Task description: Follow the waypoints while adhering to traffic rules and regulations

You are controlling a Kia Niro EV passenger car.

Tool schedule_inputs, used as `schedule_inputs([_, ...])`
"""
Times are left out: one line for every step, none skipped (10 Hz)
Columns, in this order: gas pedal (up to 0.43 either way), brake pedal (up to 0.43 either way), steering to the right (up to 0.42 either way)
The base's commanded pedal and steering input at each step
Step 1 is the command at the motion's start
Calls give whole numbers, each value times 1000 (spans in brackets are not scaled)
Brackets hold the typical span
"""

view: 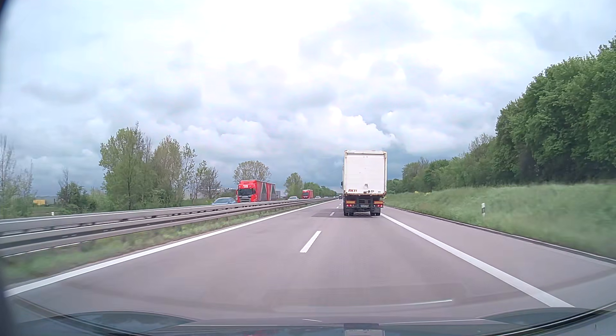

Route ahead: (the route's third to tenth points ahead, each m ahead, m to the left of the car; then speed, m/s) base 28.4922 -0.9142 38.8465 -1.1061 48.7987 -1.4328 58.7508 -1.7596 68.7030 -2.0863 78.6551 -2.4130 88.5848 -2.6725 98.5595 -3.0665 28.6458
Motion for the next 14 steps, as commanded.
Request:
schedule_inputs([661,12,-2])
schedule_inputs([669,12,-2])
schedule_inputs([669,12,-1])
schedule_inputs([669,12,0])
schedule_inputs([669,12,0])
schedule_inputs([681,12,0])
schedule_inputs([681,12,0])
schedule_inputs([681,12,0])
schedule_inputs([681,12,0])
schedule_inputs([681,12,0])
schedule_inputs([681,12,0])
schedule_inputs([681,12,0])
schedule_inputs([681,12,0])
schedule_inputs([681,12,1])
